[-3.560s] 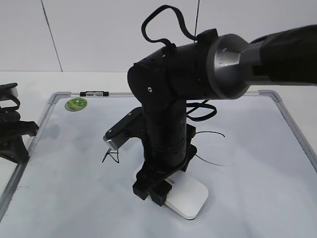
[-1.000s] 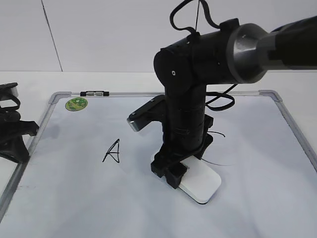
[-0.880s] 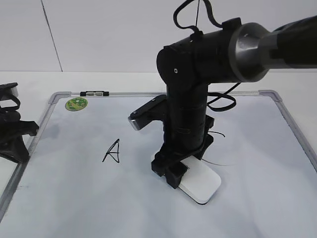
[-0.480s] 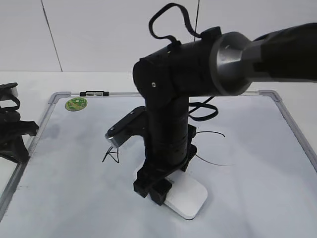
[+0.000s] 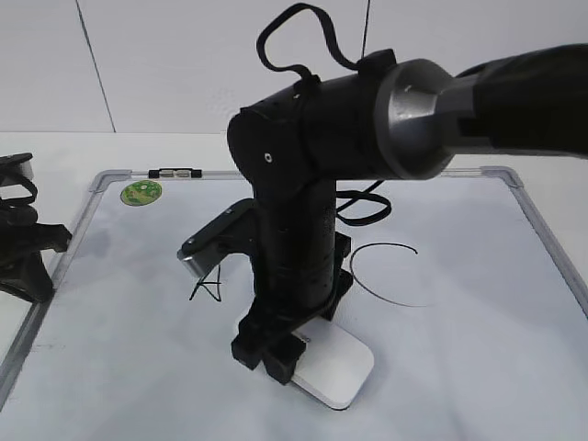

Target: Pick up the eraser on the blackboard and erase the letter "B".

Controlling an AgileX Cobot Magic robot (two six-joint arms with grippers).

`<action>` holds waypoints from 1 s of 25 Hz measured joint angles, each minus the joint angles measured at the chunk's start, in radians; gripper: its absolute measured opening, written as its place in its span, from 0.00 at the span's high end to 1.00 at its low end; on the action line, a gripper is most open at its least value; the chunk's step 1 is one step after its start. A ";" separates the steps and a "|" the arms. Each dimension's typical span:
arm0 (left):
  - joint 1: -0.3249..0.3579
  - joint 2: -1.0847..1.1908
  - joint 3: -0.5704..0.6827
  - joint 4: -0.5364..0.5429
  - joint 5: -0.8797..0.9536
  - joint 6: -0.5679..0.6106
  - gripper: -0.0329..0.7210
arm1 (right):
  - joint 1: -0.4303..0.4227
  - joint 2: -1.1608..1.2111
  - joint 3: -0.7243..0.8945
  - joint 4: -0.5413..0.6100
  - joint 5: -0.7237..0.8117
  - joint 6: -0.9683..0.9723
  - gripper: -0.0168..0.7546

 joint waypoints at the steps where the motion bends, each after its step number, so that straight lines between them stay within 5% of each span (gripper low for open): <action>1: 0.000 0.000 0.000 0.000 0.002 0.000 0.93 | 0.000 -0.005 -0.014 -0.006 0.004 0.010 0.29; 6: 0.000 0.000 0.000 0.000 0.002 0.000 0.93 | -0.024 -0.094 -0.100 -0.100 0.025 0.087 0.29; 25: 0.000 0.000 0.000 0.002 0.000 0.000 0.93 | -0.397 -0.204 -0.038 -0.072 0.050 0.240 0.29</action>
